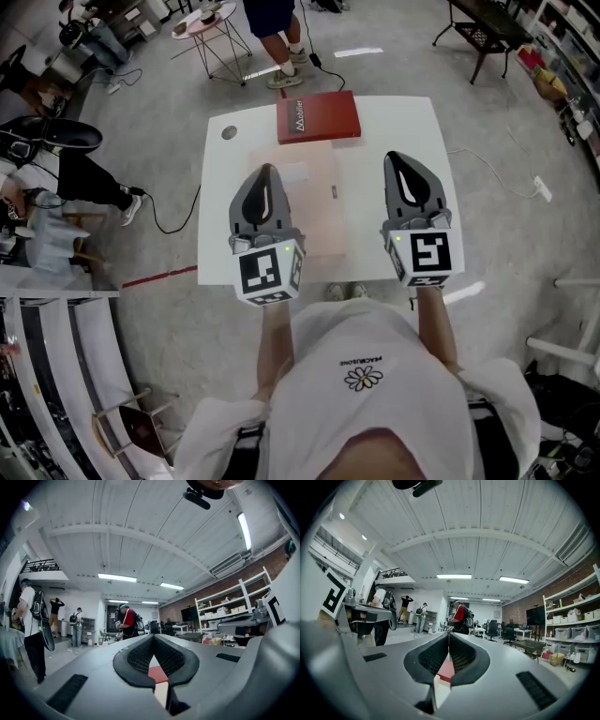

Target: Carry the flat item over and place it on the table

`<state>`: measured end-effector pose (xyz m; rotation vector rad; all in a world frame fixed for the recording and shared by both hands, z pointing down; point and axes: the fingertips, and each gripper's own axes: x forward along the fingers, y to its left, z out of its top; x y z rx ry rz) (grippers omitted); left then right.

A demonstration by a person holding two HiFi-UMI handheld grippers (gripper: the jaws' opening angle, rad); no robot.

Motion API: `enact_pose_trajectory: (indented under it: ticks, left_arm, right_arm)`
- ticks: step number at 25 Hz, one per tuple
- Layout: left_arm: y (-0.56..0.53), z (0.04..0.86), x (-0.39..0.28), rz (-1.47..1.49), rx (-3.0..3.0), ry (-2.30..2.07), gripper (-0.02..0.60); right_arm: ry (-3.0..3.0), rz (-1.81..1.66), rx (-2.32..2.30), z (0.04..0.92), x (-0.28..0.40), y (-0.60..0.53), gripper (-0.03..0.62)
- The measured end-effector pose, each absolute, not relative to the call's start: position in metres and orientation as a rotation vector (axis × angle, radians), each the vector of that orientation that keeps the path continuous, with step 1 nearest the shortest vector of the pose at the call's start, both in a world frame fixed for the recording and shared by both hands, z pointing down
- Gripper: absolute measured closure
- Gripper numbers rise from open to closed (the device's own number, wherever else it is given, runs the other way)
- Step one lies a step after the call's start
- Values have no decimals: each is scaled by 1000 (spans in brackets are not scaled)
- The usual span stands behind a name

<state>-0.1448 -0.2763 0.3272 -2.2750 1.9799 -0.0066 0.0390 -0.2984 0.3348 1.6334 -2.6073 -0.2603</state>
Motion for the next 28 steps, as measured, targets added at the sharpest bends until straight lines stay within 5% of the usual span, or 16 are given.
enact_pose_trajectory:
  ticks: [28]
  left_arm:
    - [-270,333,-150,-32,-2282,1976,566]
  right_arm:
    - [-2583,-300,1653,333,39,-291,582]
